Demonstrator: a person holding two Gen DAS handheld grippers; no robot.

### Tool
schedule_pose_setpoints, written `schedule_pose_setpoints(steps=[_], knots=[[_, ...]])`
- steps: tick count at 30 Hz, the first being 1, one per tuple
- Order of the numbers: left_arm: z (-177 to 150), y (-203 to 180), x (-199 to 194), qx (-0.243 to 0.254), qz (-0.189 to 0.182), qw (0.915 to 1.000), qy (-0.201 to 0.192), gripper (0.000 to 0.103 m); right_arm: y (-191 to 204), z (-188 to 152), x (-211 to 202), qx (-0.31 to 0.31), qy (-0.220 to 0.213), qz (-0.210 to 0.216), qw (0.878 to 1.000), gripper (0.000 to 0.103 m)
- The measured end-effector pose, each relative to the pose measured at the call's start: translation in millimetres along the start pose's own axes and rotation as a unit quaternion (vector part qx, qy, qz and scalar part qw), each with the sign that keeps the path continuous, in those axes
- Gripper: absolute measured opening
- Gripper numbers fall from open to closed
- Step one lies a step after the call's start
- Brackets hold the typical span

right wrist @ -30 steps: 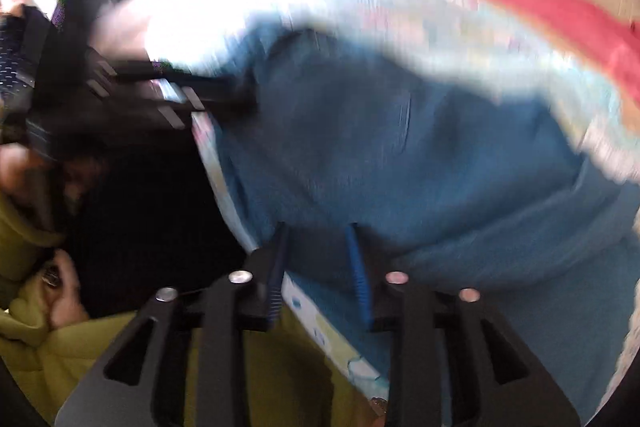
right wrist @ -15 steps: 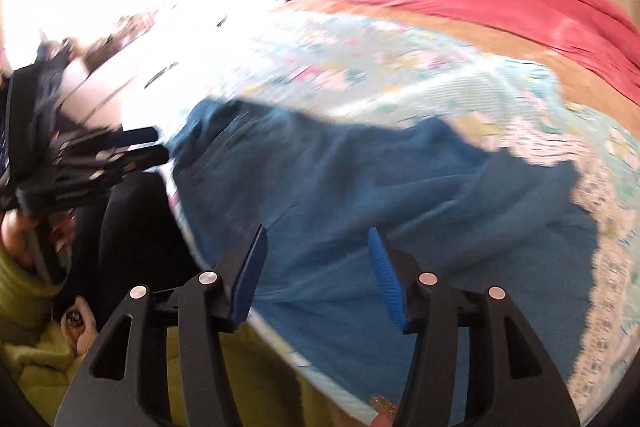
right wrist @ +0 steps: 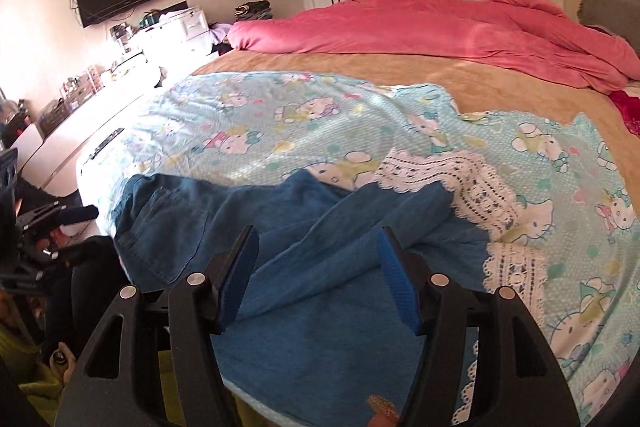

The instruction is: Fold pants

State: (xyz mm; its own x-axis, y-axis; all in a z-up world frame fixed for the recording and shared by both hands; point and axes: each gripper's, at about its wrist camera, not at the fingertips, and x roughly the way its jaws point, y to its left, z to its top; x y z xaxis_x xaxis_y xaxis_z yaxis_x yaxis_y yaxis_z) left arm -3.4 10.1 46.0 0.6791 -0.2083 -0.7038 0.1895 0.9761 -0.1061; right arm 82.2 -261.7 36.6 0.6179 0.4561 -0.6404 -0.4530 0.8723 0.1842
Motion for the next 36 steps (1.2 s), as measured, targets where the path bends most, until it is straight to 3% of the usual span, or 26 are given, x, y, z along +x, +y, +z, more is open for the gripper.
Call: schedule_pose_setpoints(steps=[8, 9, 10, 12, 17, 26, 27, 29, 31, 32, 34, 36], knots=[[3, -36, 42, 0.009, -0.068, 0.9966, 0.045, 0.076, -21, 25, 10, 0.015, 0.003, -0.016, 1.000, 0.063], [4, -42, 48, 0.011, -0.076, 0.9957, 0.051, 0.077, -23, 29, 13, 0.015, 0.005, -0.021, 1.000, 0.082], [6, -47, 54, 0.014, -0.083, 0.9949, 0.056, 0.076, -25, 35, 17, 0.012, 0.001, -0.033, 0.999, 0.093], [10, -56, 67, 0.019, -0.098, 0.9927, 0.067, 0.076, -27, 43, 25, 0.010, 0.000, -0.047, 0.999, 0.093], [19, -76, 100, 0.028, -0.125, 0.9864, 0.102, 0.076, -33, 65, 74, 0.001, 0.044, -0.067, 0.997, 0.092], [13, -85, 137, 0.025, -0.120, 0.9865, 0.108, 0.076, -45, 74, 179, 0.018, 0.138, -0.119, 0.983, 0.089], [11, -86, 137, 0.028, -0.119, 0.9867, 0.107, 0.076, -52, 73, 189, 0.038, 0.147, -0.119, 0.981, 0.086], [8, -86, 135, 0.034, -0.119, 0.9872, 0.100, 0.076, -61, 72, 198, 0.052, 0.156, -0.127, 0.978, 0.070], [6, -86, 133, 0.036, -0.121, 0.9873, 0.097, 0.076, -68, 71, 202, 0.048, 0.152, -0.137, 0.978, 0.039], [5, -86, 132, 0.038, -0.121, 0.9873, 0.095, 0.076, -73, 71, 199, 0.055, 0.147, -0.133, 0.979, 0.032], [1, -86, 131, 0.042, -0.121, 0.9875, 0.092, 0.076, -82, 71, 184, 0.086, 0.128, -0.101, 0.983, 0.009], [-1, -86, 129, 0.041, -0.121, 0.9878, 0.090, 0.076, -85, 72, 165, 0.086, 0.105, -0.101, 0.986, 0.010]])
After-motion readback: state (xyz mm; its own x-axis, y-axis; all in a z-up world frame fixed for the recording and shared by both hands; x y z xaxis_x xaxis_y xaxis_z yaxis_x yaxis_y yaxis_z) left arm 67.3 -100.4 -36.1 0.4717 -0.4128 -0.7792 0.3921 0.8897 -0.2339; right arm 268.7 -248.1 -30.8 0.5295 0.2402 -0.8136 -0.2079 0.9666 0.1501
